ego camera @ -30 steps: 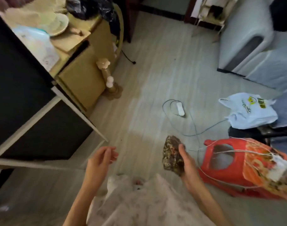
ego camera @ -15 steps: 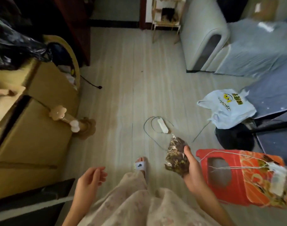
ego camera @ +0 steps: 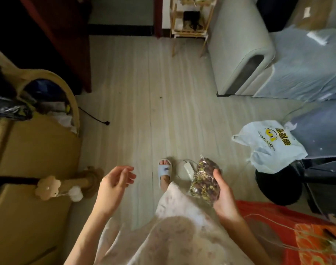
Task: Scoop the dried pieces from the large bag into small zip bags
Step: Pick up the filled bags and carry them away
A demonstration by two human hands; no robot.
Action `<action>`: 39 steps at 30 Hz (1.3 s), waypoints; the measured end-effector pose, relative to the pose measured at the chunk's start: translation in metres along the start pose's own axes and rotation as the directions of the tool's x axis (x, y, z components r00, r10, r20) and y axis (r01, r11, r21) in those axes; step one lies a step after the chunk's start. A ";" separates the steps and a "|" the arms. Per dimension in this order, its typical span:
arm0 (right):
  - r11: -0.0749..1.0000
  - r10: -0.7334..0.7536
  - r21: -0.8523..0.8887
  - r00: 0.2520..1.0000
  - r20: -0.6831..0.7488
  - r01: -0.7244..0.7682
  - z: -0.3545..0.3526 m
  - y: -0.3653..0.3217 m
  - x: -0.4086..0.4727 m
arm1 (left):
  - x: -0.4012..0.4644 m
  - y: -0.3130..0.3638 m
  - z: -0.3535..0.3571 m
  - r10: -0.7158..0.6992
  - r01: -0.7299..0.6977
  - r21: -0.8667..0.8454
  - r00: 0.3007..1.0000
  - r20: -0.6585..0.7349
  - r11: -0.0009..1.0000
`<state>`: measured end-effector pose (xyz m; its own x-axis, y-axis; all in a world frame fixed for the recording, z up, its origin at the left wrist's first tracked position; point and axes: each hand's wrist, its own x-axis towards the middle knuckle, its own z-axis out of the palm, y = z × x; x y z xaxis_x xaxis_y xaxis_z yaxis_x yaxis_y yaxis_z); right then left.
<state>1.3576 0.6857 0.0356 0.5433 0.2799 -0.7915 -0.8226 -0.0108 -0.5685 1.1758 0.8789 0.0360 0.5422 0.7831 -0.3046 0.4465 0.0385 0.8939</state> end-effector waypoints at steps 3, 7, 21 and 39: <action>0.999 0.045 0.014 0.999 0.010 -0.045 0.047 -0.031 0.051 | 0.058 0.001 0.001 -0.063 0.061 -0.046 0.997 -0.044 0.997; 0.999 0.016 -0.035 1.000 0.015 -0.015 0.120 -0.090 0.122 | 0.141 0.010 -0.006 -0.120 0.118 -0.032 0.990 -0.068 0.992; 0.987 -0.061 -0.146 0.998 0.034 0.065 0.315 -0.251 0.274 | 0.406 0.098 -0.033 -0.172 0.172 -0.006 0.983 -0.069 0.985; 0.989 -0.109 0.087 0.990 -0.092 0.117 0.500 -0.474 0.479 | 0.862 0.311 0.016 0.086 -0.130 0.127 0.949 0.302 0.983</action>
<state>1.9233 1.3048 0.0381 0.6429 0.1904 -0.7419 -0.7647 0.1053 -0.6357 1.7939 1.5561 0.0462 0.7684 0.5593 -0.3112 0.4590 -0.1426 0.8769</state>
